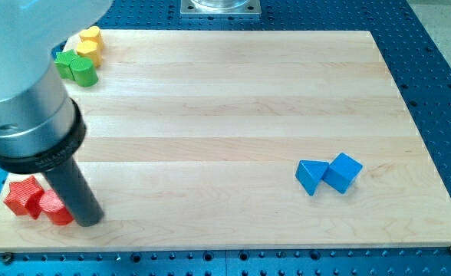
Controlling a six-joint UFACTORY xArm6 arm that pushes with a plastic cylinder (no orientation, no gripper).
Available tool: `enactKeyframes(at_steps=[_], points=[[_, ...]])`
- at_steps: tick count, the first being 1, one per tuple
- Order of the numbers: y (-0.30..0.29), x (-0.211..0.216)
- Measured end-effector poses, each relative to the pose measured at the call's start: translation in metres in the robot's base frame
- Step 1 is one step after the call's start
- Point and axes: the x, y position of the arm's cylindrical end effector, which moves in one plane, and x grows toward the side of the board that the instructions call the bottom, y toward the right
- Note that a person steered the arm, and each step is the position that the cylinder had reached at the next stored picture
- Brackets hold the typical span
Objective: Place the arm at the left side of the yellow heart
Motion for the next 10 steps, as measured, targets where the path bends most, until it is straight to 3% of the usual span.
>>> enactKeyframes(at_steps=[1, 2, 3, 5, 8, 9, 10], points=[[-0.018, -0.004], [0.043, -0.02], [0.09, -0.069], [0.09, -0.09], [-0.12, -0.206], [-0.122, -0.242], [-0.122, -0.337]])
